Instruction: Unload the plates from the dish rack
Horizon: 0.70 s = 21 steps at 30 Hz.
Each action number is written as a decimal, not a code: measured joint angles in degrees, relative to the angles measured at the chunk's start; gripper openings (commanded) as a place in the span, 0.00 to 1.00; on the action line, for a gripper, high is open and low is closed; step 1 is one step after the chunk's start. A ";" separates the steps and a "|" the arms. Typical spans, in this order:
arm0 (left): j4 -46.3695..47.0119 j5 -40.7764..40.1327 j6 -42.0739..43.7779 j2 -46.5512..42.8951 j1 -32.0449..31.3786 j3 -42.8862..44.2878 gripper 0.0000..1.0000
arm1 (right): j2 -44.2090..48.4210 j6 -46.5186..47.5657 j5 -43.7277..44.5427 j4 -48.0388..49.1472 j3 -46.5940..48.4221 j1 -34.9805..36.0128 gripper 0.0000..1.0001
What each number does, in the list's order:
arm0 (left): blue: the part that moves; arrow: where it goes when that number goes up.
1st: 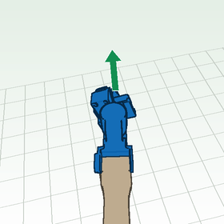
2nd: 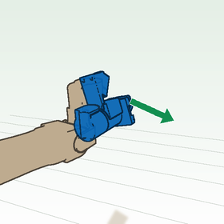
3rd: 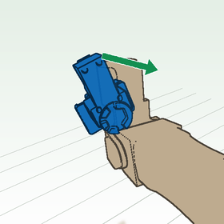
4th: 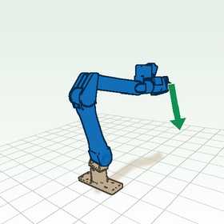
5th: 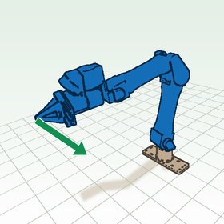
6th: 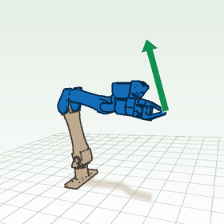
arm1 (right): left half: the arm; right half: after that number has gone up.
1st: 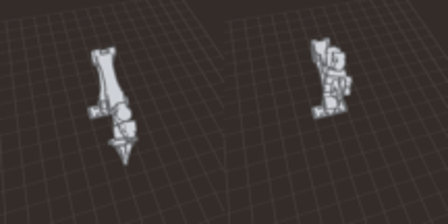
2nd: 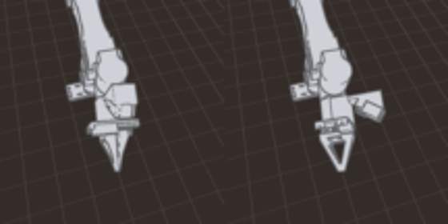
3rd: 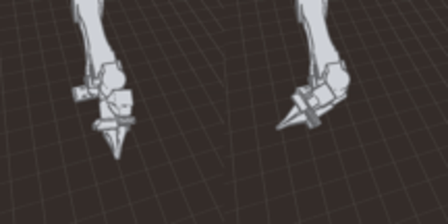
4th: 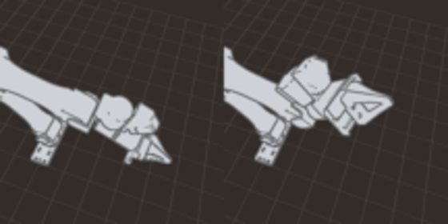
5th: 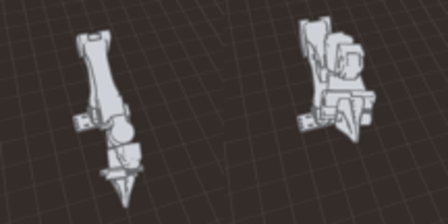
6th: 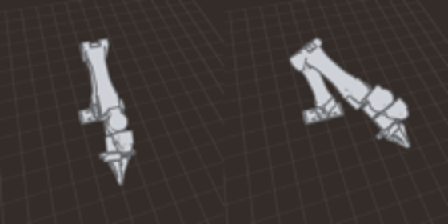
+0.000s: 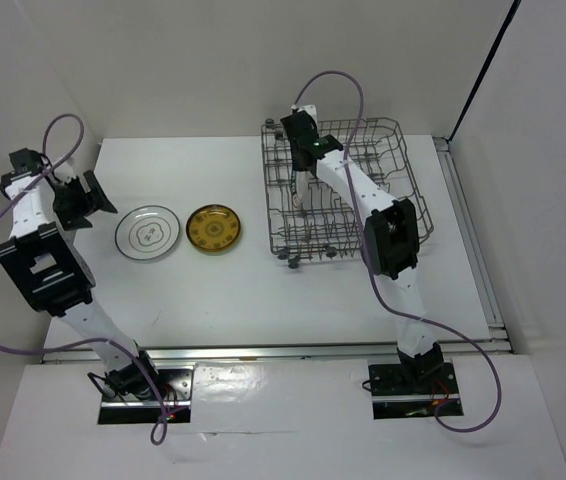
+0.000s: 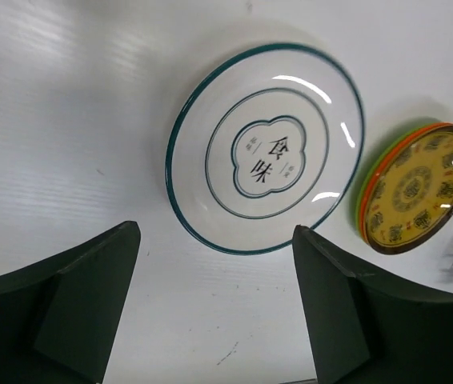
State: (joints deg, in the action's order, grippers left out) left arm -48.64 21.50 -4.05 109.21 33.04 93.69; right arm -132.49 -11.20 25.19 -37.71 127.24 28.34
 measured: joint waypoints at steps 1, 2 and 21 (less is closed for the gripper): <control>-0.26 0.20 0.57 -0.85 -0.04 1.20 0.92 | 0.00 0.17 0.83 0.07 0.00 0.37 0.00; -0.59 0.70 0.92 -1.62 -0.20 2.36 0.92 | 0.02 0.42 1.75 0.24 0.00 0.76 0.00; -13.92 18.67 12.90 -4.50 -15.21 18.80 1.00 | 16.76 5.73 -17.38 22.73 -0.87 7.10 0.00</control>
State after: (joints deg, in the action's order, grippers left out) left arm -62.57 40.16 8.84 104.71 17.82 112.49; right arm -115.72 -5.48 7.81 -14.98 126.37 35.44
